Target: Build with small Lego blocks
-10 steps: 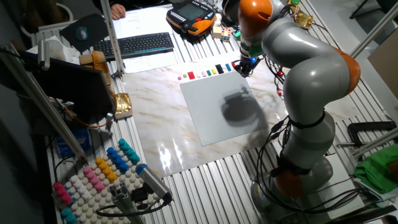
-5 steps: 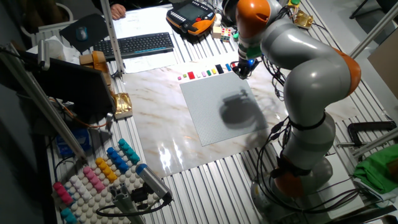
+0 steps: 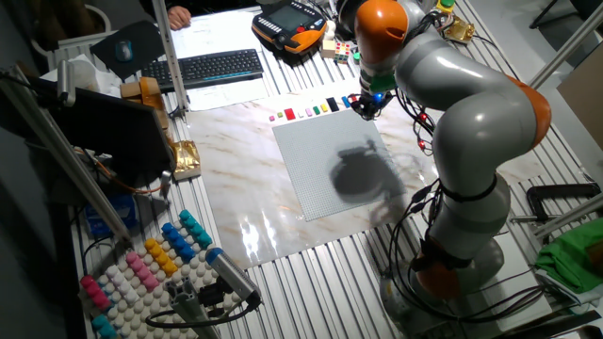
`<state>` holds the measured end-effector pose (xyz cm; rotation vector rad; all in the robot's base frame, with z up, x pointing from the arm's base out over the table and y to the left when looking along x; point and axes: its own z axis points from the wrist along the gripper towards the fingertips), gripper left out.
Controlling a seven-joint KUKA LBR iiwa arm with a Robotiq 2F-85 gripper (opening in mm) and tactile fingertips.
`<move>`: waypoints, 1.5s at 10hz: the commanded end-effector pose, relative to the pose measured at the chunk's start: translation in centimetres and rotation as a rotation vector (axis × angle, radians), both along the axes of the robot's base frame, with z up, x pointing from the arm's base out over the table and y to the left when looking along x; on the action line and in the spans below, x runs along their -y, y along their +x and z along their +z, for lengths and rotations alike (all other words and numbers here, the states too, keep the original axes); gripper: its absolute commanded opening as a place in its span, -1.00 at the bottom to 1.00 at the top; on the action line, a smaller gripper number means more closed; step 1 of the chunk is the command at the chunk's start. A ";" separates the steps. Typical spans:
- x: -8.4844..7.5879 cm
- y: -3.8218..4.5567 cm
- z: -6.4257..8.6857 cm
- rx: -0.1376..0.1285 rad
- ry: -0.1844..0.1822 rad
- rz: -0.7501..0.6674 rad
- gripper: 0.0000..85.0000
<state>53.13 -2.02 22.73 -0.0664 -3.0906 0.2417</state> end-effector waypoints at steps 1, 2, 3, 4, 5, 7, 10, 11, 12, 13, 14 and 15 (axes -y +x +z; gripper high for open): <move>0.0 0.01 0.0 0.011 -0.003 0.002 -0.98; 0.0 0.01 0.0 0.014 0.002 -0.006 -0.98; 0.3 0.19 -0.2 0.011 0.003 -0.016 -0.98; 1.6 1.19 -0.8 0.004 0.018 -0.016 -0.98; 2.5 2.46 -1.4 0.000 0.012 -0.008 -0.93; 3.5 4.90 -2.2 -0.020 -0.006 -0.039 -0.55; 4.4 7.76 -3.5 -0.015 0.002 -0.058 -0.17; 4.7 8.46 -3.9 -0.013 0.003 -0.064 -0.14; 4.9 9.07 -4.4 -0.002 0.005 -0.067 -0.13; 5.1 9.63 -4.8 0.000 0.008 -0.070 -0.13; 5.2 10.25 -5.3 0.002 0.011 -0.071 -0.13; 5.3 10.92 -5.7 -0.004 0.015 -0.074 -0.13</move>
